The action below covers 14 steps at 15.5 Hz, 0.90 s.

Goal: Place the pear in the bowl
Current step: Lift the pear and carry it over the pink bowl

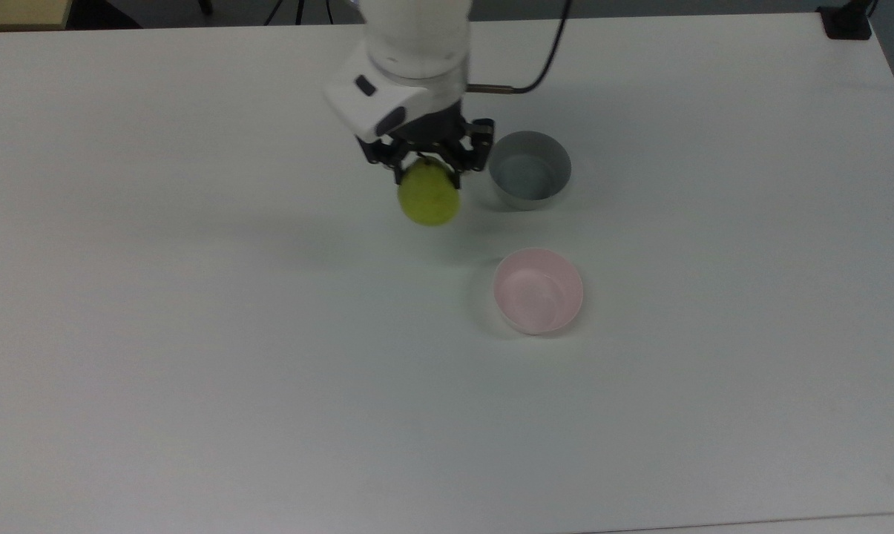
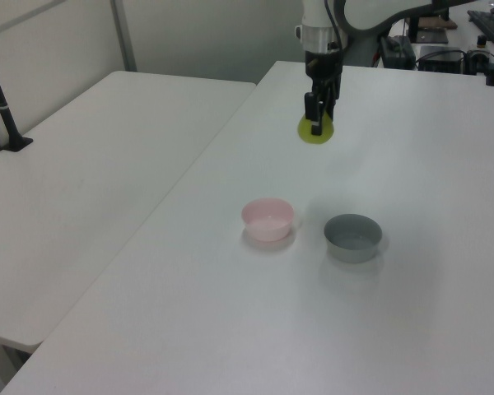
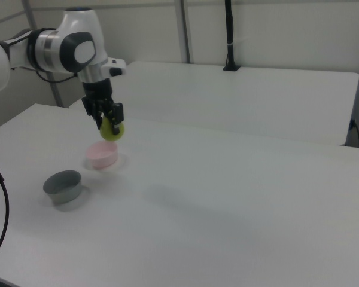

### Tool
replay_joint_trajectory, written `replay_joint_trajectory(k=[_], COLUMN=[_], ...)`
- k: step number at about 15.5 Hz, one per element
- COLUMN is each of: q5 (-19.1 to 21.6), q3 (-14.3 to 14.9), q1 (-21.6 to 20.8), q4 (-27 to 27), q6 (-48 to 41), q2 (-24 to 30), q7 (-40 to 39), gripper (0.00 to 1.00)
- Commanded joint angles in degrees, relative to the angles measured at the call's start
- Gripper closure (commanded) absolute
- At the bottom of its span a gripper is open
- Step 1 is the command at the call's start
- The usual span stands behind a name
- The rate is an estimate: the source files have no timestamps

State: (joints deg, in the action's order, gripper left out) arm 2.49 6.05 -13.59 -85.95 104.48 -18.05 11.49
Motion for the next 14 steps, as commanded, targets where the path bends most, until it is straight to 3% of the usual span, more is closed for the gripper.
replay_joint_trajectory(k=[1,7,14], q5=[1.02,1.03,0.94], q3=[0.81,0.81,0.81], q1=[-3.89,-7.76,-10.31], q4=[0.96,2.45,3.33], q6=[7.20,12.67,13.73], q2=[-2.78,-5.59,-10.87], q7=[7.31,13.55,14.18], gripper=[0.80,0.79,0.76])
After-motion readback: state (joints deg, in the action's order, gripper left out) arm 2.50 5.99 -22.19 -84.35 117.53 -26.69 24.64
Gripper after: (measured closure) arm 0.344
